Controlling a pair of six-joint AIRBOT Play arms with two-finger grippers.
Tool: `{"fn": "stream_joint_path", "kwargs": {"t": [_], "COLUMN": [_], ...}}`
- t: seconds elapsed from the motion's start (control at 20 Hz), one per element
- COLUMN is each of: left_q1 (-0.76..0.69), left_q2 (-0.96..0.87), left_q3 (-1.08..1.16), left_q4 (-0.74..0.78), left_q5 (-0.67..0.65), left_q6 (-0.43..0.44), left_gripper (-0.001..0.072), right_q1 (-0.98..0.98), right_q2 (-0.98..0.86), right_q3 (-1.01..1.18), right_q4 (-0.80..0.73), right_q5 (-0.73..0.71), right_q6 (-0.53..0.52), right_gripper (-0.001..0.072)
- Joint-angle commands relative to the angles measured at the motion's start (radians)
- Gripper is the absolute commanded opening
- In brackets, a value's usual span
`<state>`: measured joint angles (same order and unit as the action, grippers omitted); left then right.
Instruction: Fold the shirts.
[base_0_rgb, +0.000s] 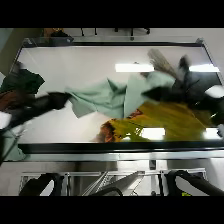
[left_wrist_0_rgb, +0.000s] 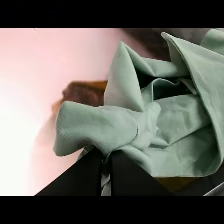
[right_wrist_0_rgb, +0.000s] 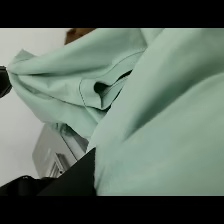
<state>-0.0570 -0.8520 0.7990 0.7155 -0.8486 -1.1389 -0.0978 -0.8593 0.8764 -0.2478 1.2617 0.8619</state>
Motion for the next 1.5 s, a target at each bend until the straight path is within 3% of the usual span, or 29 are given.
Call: {"fn": "stream_joint_path", "kwargs": {"t": [0.0,0.15,0.2,0.25,0.3,0.35,0.4,0.45,0.6,0.8,0.95,1.15,1.45], "left_q1": [-0.013,-0.013,-0.013,-0.013,-0.013,-0.013,-0.013,-0.013,-0.005,0.082,0.185,0.206,0.056], "left_q2": [-0.189,-0.313,-0.352,-0.385,-0.418,-0.443,-0.463,-0.476,-0.464,-0.403,-0.359,-0.369,-0.499], "left_q3": [-0.187,-0.228,-0.225,-0.215,-0.196,-0.172,-0.137,-0.097,0.046,0.226,0.271,0.232,0.095], "left_q4": [-0.002,-0.001,-0.001,0.0,0.001,0.001,0.0,0.001,0.013,0.159,0.175,0.174,0.172], "left_q5": [0.105,0.058,0.014,-0.03,-0.085,-0.133,-0.181,-0.222,-0.286,-0.32,-0.327,-0.327,-0.267], "left_q6": [0.064,0.087,0.094,0.108,0.128,0.138,0.138,0.137,0.134,0.047,0.027,0.019,0.019], "left_gripper": [0.002,0.002,0.002,0.0023,0.0027,0.0265,0.0671,0.0704,0.0703,0.0703,0.0703,0.0703,0.0704], "right_q1": [0.0,0.0,0.0,0.0,0.0,0.0,-0.001,-0.003,-0.069,-0.34,-0.536,-0.566,-0.465], "right_q2": [-0.097,-0.174,-0.183,-0.184,-0.182,-0.174,-0.163,-0.143,-0.054,0.078,0.103,-0.019,-0.308], "right_q3": [-0.246,-0.282,-0.282,-0.282,-0.281,-0.281,-0.281,-0.28,-0.275,-0.203,-0.148,-0.148,-0.148], "right_q4": [-0.094,-0.206,-0.224,-0.228,-0.228,-0.23,-0.232,-0.232,-0.233,-0.299,-0.335,-0.333,-0.332], "right_q5": [-0.103,-0.08,-0.055,-0.026,0.01,0.051,0.091,0.132,0.201,0.261,0.176,-0.08,-0.13], "right_q6": [-0.069,-0.008,0.019,0.042,0.06,0.084,0.113,0.132,0.164,0.186,0.182,0.163,0.1], "right_gripper": [0.0027,0.0031,0.0073,0.0223,0.0286,0.0337,0.0414,0.0458,0.0463,0.0463,0.0526,0.0484,0.0476]}}
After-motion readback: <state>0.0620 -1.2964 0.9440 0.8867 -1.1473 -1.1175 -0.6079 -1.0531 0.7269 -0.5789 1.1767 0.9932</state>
